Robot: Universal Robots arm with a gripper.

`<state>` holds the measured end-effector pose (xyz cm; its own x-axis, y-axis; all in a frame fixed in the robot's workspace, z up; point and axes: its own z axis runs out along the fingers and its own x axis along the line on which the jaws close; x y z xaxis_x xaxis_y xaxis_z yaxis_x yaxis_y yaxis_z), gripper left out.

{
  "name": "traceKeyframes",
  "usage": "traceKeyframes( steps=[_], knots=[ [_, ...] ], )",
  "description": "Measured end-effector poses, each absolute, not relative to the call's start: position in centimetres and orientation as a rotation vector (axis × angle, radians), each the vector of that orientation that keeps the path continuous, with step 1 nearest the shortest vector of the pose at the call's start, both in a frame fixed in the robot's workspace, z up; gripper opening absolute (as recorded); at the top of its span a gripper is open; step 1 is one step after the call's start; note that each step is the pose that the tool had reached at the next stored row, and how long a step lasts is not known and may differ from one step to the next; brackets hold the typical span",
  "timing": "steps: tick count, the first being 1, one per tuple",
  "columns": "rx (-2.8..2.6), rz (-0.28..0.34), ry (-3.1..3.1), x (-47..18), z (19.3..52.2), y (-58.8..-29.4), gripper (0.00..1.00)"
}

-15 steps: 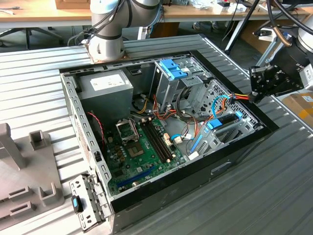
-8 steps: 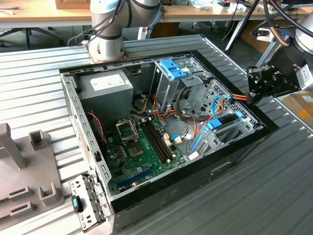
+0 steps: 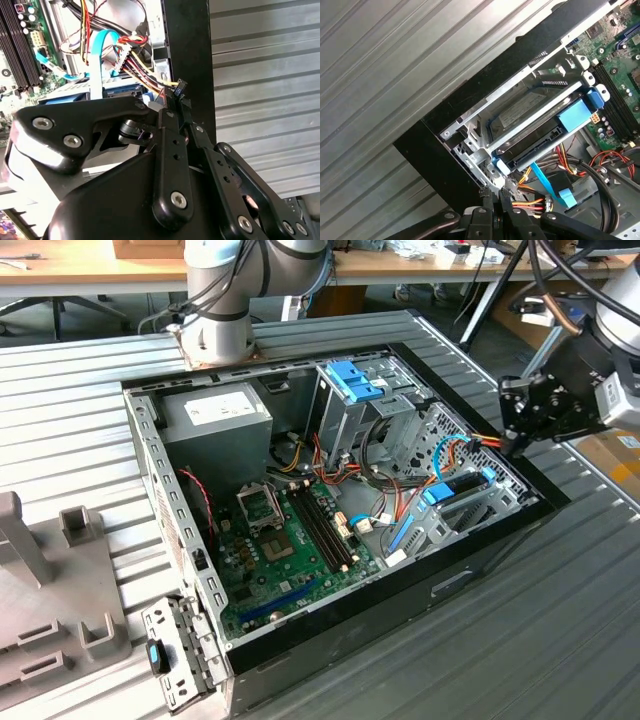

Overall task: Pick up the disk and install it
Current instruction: 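Insert the first disk wire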

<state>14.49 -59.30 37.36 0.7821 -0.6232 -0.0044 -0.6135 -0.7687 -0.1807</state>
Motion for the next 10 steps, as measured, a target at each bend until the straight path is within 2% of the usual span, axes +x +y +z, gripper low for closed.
traceKeyframes(
  steps=[10],
  knots=[
    [-2.762,-0.094,1.092,13.48,37.30,-59.30,0.17]
  ],
)
